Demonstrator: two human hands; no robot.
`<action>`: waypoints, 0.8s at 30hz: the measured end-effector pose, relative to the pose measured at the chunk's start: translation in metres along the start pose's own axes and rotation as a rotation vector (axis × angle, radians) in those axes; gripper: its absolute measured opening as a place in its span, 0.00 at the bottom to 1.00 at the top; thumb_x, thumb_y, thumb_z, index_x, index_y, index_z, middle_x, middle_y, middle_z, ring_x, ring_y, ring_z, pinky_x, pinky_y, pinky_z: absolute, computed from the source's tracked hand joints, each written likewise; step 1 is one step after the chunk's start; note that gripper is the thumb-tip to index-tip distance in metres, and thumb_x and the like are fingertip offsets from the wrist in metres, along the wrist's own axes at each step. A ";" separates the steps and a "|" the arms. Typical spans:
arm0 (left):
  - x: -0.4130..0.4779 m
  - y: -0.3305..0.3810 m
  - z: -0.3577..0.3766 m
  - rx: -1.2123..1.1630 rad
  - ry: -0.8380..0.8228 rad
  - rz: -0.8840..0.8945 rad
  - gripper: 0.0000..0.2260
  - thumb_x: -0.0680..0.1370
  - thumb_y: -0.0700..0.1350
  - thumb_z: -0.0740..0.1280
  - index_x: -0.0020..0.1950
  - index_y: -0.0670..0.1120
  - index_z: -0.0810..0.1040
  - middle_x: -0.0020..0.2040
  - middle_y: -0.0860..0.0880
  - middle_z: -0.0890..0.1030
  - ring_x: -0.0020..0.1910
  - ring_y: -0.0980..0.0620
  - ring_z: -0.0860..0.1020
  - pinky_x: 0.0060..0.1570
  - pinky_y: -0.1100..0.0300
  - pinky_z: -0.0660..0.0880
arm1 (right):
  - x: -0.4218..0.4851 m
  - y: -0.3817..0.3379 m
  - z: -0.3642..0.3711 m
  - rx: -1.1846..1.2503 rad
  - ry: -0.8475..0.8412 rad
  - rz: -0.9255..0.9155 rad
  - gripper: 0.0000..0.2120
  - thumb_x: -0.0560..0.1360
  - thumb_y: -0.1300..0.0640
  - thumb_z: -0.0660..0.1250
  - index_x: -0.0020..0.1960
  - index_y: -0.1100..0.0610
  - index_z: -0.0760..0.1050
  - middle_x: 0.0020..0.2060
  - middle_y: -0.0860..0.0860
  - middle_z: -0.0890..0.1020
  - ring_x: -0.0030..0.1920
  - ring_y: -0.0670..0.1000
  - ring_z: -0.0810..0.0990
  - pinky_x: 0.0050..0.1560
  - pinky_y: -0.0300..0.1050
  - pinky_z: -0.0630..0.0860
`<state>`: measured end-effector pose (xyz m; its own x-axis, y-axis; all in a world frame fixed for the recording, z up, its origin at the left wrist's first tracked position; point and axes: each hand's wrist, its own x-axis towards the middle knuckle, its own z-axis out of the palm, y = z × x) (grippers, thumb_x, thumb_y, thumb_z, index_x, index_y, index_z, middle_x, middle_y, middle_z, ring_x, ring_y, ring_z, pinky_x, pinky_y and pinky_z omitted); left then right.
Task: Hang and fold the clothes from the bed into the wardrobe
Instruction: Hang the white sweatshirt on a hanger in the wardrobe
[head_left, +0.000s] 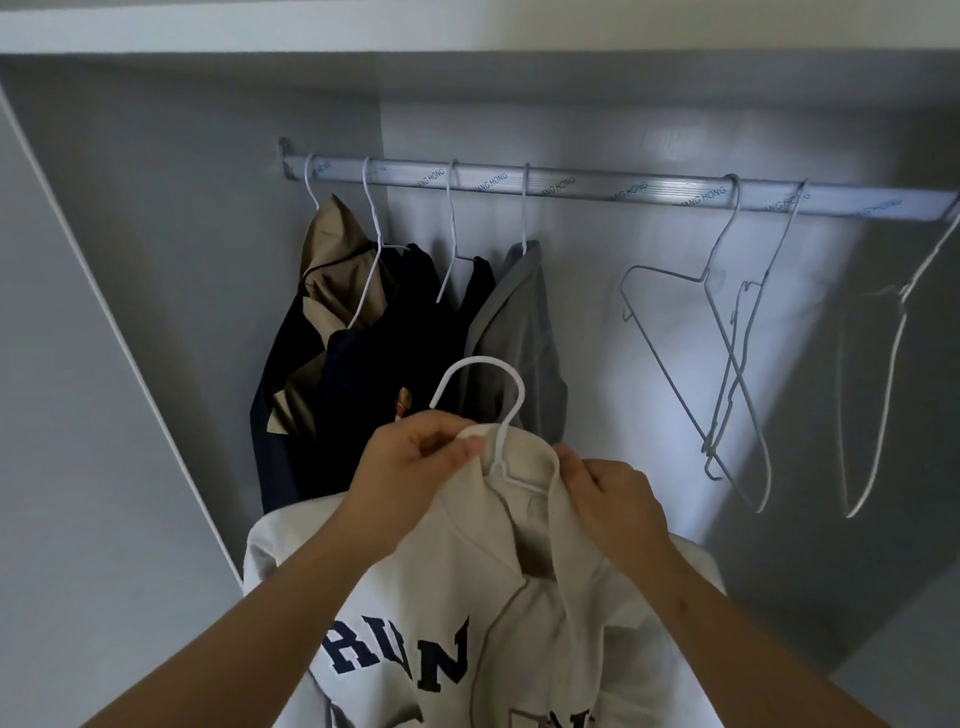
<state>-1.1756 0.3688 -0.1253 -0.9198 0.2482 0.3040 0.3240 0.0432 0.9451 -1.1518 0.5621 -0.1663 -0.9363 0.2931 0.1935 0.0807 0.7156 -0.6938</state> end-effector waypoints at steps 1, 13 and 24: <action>0.000 0.002 0.003 -0.003 0.003 -0.010 0.11 0.75 0.35 0.66 0.38 0.50 0.80 0.32 0.58 0.81 0.33 0.65 0.78 0.36 0.73 0.73 | 0.000 0.000 -0.001 0.018 -0.026 0.009 0.26 0.74 0.36 0.51 0.25 0.52 0.63 0.22 0.47 0.68 0.26 0.44 0.68 0.29 0.37 0.62; -0.006 -0.030 0.001 0.862 -0.451 0.119 0.11 0.75 0.59 0.64 0.48 0.53 0.72 0.33 0.56 0.71 0.32 0.63 0.71 0.33 0.69 0.65 | -0.009 0.020 -0.010 0.011 0.011 0.143 0.26 0.74 0.35 0.54 0.26 0.52 0.65 0.23 0.47 0.71 0.29 0.46 0.71 0.33 0.37 0.63; -0.010 -0.024 0.041 0.657 -0.312 0.283 0.15 0.76 0.56 0.63 0.34 0.52 0.66 0.27 0.54 0.68 0.28 0.57 0.69 0.31 0.63 0.65 | -0.034 0.000 -0.014 -0.175 0.330 -0.193 0.32 0.70 0.36 0.36 0.36 0.55 0.72 0.28 0.49 0.72 0.29 0.49 0.68 0.31 0.40 0.58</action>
<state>-1.1649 0.4049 -0.1562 -0.7095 0.5918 0.3826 0.6911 0.4780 0.5421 -1.1147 0.5608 -0.1633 -0.7823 0.3102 0.5402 -0.0022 0.8658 -0.5004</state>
